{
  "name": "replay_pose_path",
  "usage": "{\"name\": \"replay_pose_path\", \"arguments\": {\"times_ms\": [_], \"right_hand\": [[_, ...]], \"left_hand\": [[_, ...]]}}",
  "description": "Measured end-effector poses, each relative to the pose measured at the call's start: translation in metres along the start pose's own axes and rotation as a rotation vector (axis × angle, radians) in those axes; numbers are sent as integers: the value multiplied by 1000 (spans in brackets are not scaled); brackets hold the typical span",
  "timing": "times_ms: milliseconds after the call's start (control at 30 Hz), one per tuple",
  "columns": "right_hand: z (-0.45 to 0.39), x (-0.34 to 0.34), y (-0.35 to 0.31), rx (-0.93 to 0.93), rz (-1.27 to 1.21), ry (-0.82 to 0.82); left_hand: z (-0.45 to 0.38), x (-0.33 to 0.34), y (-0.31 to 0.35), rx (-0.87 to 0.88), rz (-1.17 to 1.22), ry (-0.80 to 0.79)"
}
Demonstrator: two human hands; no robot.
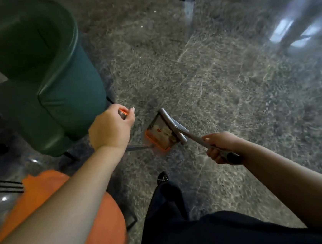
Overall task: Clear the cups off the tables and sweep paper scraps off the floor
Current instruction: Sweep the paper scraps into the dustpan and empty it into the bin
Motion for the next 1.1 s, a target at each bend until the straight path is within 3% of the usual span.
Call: {"name": "replay_pose_path", "arguments": {"times_ms": [500, 1100], "right_hand": [[-130, 24, -248, -13, -12, -23], [-270, -3, -577, -31, 102, -88]], "left_hand": [[-268, 54, 20, -26, -31, -12], [-563, 120, 86, -123, -47, 63]]}}
Point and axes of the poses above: each hand's wrist, its own z-axis away from the middle knuckle, its own x-axis out of the palm, y = z × x, the point moved 10 cm from there along -z, towards the middle knuckle, and after that the axes turned 2 degrees about z, right-handed, at the moved point
